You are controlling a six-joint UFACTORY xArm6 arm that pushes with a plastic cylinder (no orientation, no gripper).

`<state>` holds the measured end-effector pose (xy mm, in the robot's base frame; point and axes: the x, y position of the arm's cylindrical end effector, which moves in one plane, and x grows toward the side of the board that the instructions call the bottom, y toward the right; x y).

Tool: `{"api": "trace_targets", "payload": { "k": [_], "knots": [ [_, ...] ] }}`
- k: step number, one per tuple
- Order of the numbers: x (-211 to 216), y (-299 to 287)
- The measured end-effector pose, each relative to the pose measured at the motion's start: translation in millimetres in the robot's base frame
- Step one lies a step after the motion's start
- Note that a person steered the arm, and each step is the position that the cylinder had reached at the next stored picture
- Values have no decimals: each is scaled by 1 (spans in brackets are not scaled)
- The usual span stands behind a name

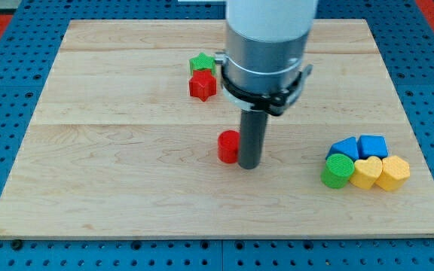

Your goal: Place the red circle below the red star

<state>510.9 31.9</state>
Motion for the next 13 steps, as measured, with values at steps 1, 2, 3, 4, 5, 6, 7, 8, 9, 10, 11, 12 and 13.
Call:
{"api": "trace_targets", "payload": {
  "k": [1,2,3,4,5,6,7,8,9,10,11,12,13],
  "knots": [
    [-15,-26],
    [-24,-42],
    [-24,-44],
    [-23,-44],
    [-18,-56],
    [-19,-70],
    [-32,-70],
    [-45,-70],
    [-54,-70],
    [-56,-74],
    [-60,-81],
    [-63,-87],
    [-63,-96]
  ]
}}
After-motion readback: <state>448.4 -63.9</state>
